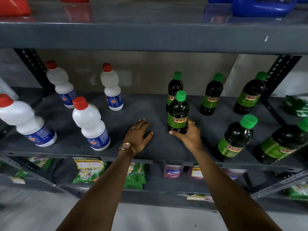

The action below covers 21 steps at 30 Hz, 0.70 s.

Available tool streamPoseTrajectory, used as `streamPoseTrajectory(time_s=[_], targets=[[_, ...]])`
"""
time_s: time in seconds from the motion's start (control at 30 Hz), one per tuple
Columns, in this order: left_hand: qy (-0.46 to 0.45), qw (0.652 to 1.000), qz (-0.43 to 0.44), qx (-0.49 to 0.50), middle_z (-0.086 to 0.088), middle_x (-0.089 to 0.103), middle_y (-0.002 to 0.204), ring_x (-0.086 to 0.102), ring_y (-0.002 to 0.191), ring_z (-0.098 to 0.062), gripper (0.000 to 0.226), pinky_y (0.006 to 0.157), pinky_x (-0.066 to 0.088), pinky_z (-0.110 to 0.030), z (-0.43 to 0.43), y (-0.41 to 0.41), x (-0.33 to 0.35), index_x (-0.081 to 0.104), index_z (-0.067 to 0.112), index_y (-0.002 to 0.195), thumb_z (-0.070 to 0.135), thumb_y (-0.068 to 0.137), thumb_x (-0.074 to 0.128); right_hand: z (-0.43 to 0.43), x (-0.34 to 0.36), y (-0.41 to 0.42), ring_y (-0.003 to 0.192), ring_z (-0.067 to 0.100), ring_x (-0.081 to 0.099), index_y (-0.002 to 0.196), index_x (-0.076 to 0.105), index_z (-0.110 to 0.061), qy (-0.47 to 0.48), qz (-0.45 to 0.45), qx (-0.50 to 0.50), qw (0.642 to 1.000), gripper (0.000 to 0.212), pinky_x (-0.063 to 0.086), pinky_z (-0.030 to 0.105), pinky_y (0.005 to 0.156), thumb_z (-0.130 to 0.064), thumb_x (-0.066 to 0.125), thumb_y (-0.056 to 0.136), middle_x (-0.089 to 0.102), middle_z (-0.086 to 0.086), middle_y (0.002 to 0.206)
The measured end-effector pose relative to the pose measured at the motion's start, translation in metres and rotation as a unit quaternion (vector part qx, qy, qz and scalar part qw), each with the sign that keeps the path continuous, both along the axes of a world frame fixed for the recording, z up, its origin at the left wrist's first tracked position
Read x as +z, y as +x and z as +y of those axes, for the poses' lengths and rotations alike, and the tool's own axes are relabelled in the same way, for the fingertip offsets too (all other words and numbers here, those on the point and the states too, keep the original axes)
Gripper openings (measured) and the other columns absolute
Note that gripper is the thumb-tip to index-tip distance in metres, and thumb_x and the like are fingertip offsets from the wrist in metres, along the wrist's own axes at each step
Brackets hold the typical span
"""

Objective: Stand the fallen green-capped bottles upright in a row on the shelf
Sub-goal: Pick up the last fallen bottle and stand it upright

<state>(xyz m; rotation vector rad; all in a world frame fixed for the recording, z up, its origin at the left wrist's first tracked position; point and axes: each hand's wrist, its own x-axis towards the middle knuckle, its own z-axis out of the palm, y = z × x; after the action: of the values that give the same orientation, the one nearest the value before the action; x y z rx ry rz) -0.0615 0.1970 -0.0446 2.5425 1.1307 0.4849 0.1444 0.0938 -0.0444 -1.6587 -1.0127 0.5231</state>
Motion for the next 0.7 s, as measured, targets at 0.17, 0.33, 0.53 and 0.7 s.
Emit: streamPoseTrajectory(time_s=[0.17, 0.33, 0.53, 0.7], targets=[[0.008, 1.0, 0.01, -0.003, -0.009, 0.032, 0.152, 0.024, 0.142, -0.024, 0.054, 0.119, 0.018, -0.038, 0.002, 0.0, -0.002, 0.037, 0.014, 0.14, 0.04, 0.094, 0.045, -0.048, -0.004, -0.019, 0.098, 0.0, 0.062, 0.113, 0.059, -0.025, -0.037, 0.001, 0.022, 0.999, 0.069, 0.051, 0.024, 0.086, -0.042, 0.09, 0.053, 0.067, -0.016, 0.101], [0.014, 1.0, 0.019, -0.003, -0.01, 0.03, 0.153, 0.022, 0.143, -0.023, 0.053, 0.119, 0.016, -0.037, 0.002, 0.001, -0.005, 0.036, 0.014, 0.141, 0.04, 0.095, 0.043, -0.082, -0.012, -0.029, 0.102, 0.011, 0.061, 0.123, 0.055, -0.016, -0.064, -0.046, 0.035, 0.996, 0.078, 0.047, 0.021, 0.086, -0.037, 0.09, 0.056, 0.067, -0.003, 0.109], [0.01, 1.0, 0.021, 0.0, -0.011, 0.032, 0.153, 0.023, 0.143, -0.025, 0.053, 0.119, 0.018, -0.039, 0.001, 0.001, -0.003, 0.036, 0.014, 0.141, 0.039, 0.094, 0.044, -0.088, -0.01, -0.026, 0.1, 0.011, 0.058, 0.126, 0.053, -0.012, -0.071, -0.077, 0.061, 0.993, 0.076, 0.041, 0.006, 0.082, -0.029, 0.089, 0.061, 0.064, -0.002, 0.108], [0.005, 1.0, 0.017, 0.001, -0.011, 0.031, 0.153, 0.023, 0.143, -0.025, 0.053, 0.119, 0.018, -0.039, 0.001, 0.001, -0.005, 0.036, 0.015, 0.141, 0.04, 0.094, 0.044, -0.087, -0.01, -0.024, 0.099, 0.005, 0.058, 0.125, 0.052, -0.015, -0.072, -0.048, 0.076, 0.993, 0.075, 0.039, 0.0, 0.077, -0.028, 0.088, 0.061, 0.062, -0.008, 0.105]])
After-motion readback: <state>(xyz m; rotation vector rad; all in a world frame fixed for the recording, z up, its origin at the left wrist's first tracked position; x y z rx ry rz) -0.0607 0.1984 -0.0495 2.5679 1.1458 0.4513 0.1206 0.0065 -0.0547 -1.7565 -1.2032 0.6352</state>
